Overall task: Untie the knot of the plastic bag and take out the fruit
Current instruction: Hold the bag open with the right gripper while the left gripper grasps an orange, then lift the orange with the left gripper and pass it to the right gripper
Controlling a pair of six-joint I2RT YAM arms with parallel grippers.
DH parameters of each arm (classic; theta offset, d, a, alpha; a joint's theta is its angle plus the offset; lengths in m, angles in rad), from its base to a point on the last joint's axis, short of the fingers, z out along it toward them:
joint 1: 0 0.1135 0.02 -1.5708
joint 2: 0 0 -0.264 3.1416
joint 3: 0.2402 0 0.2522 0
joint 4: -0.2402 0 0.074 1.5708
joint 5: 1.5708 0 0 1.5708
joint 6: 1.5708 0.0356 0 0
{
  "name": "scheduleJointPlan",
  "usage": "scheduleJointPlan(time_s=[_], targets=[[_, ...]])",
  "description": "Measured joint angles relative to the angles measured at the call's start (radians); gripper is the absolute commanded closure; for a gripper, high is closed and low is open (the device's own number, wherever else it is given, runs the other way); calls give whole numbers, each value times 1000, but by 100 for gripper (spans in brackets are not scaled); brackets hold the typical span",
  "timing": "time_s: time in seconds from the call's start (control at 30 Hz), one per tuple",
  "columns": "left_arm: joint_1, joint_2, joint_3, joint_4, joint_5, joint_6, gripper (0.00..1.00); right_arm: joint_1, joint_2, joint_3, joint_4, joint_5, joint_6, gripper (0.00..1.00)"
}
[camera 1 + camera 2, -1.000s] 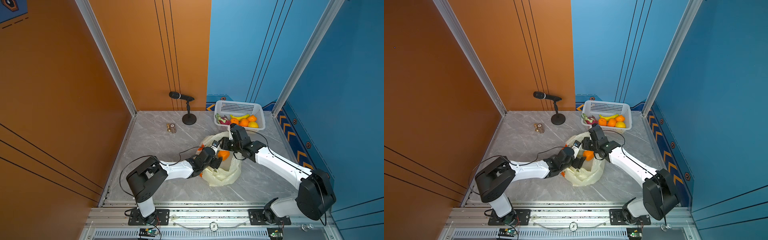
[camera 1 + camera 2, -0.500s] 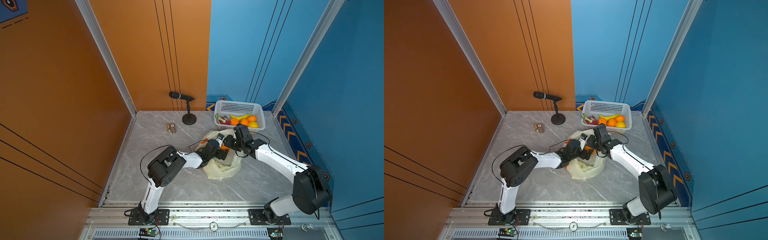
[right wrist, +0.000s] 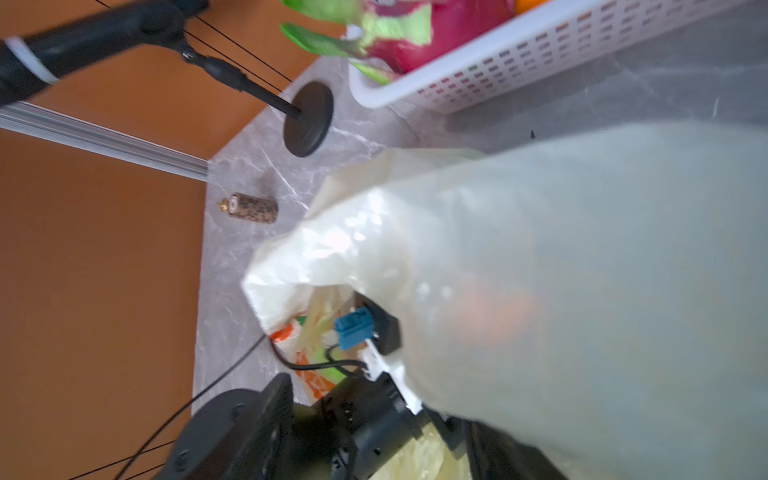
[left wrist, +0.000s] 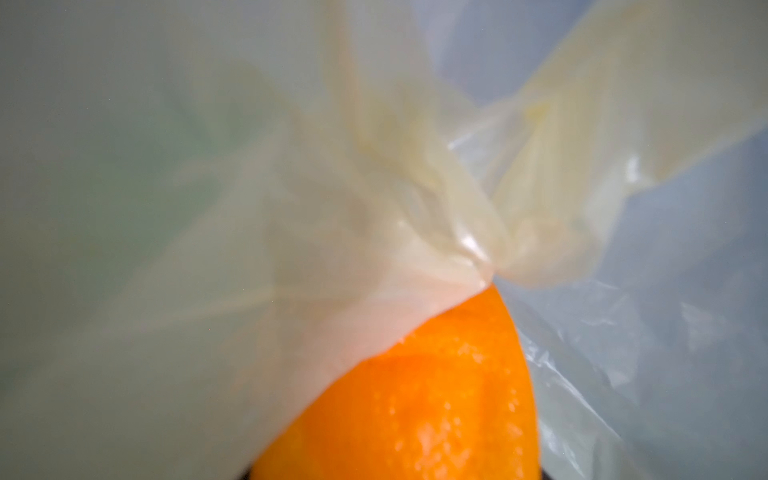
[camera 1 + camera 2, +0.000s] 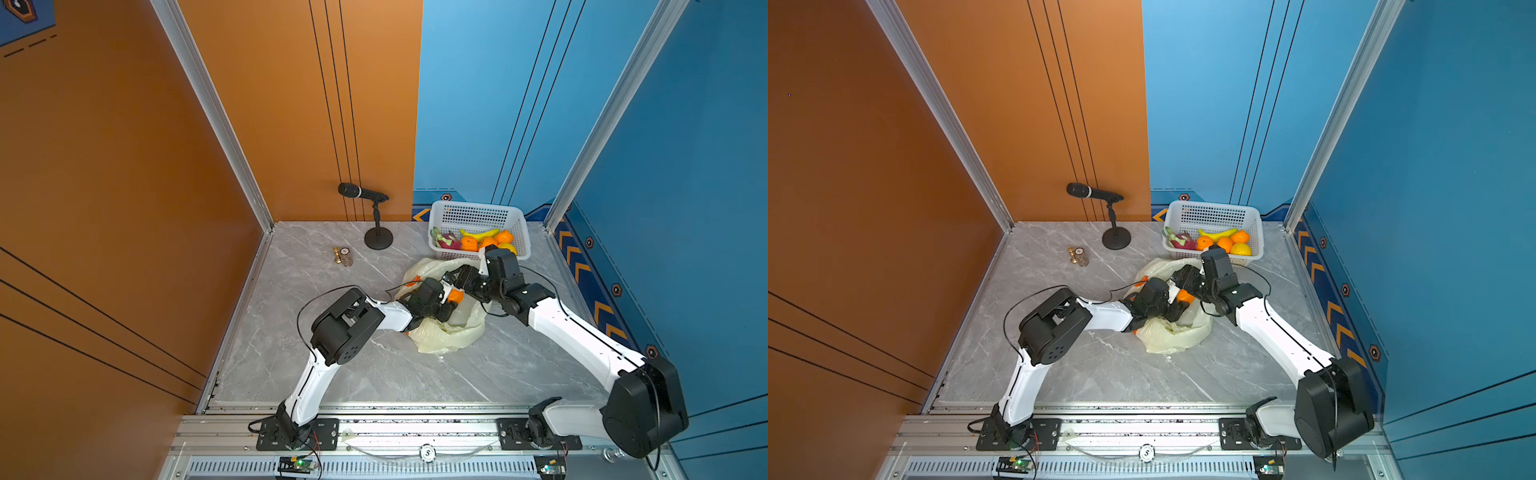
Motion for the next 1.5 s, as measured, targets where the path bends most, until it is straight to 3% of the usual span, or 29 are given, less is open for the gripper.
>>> scheduleJointPlan(time_s=[0.1,0.4,1.0,1.5], targets=[[-8,-16,-30,21,23,0,55,-25,-24,0,0,0,-6,29],[-35,-177,-166,53,42,8,56,-43,-23,-7,-6,0,-8,25],[-127,-520,-397,192,36,198,57,-78,141,-6,-54,-24,-47,22],[-113,-710,-449,231,13,264,57,-105,-135,24,-118,-168,-41,12]])
